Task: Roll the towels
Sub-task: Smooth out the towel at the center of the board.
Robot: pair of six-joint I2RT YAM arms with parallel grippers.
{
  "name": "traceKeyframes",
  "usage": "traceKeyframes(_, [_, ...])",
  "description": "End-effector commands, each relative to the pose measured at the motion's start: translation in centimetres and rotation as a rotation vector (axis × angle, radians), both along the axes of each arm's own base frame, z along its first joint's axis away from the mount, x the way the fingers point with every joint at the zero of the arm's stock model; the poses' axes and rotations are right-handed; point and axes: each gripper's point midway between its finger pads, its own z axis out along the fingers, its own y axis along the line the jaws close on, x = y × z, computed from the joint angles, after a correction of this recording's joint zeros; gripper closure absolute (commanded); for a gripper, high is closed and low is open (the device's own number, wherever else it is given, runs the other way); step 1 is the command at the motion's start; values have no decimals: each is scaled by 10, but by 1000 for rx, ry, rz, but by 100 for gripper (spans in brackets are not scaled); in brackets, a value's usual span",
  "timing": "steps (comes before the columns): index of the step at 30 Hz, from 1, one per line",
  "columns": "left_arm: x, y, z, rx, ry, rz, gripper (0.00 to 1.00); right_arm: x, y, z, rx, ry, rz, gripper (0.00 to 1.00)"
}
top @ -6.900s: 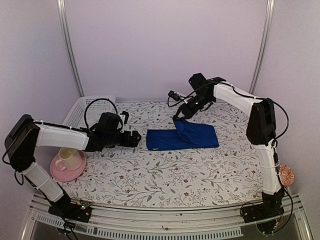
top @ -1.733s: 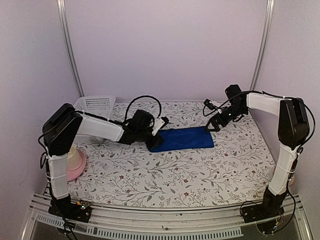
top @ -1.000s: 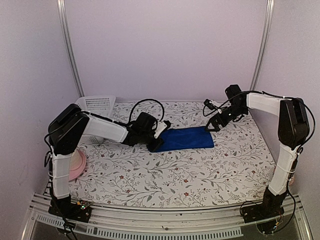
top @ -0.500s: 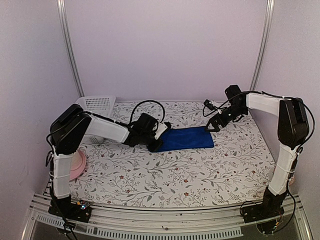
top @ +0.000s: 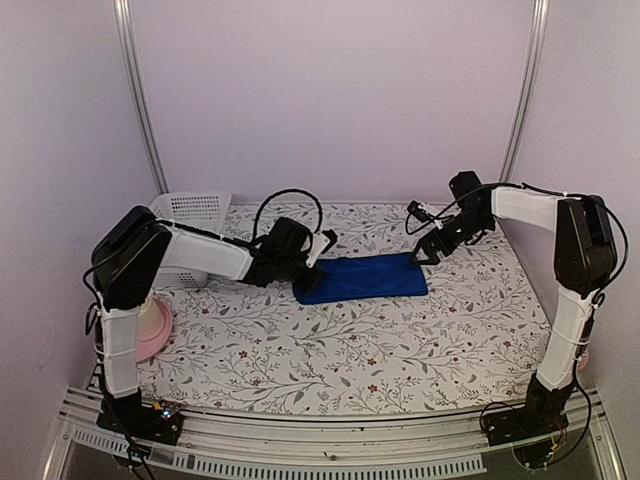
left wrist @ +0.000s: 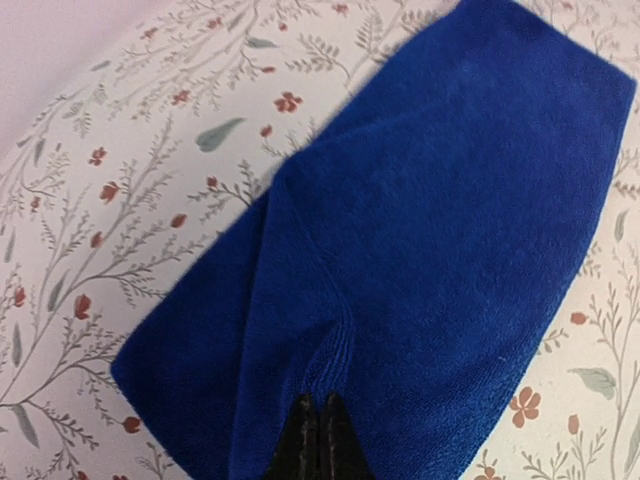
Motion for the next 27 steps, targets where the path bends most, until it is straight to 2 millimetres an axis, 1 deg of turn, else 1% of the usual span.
traceKeyframes(1, [35, 18, 57, -129, -87, 119, 100, 0, -2, -12, -11, 19, 1, 1])
traceKeyframes(5, [49, 32, 55, -139, -69, 172, 100, 0, -3, -12, -14, 20, 0, 1])
traceKeyframes(12, [60, 45, 32, -105, -36, 221, 100, -1, -3, -14, -17, 24, 1, 1])
traceKeyframes(17, [66, 48, 19, -89, -25, 237, 100, -1, -3, -15, -18, 27, 2, 1])
traceKeyframes(21, [72, 52, 12, -62, -28, 260, 99, -2, -3, -16, -21, 29, 5, 1])
traceKeyframes(27, [78, 61, 11, -52, -38, 306, 100, -2, -3, -19, -23, 35, 7, 1])
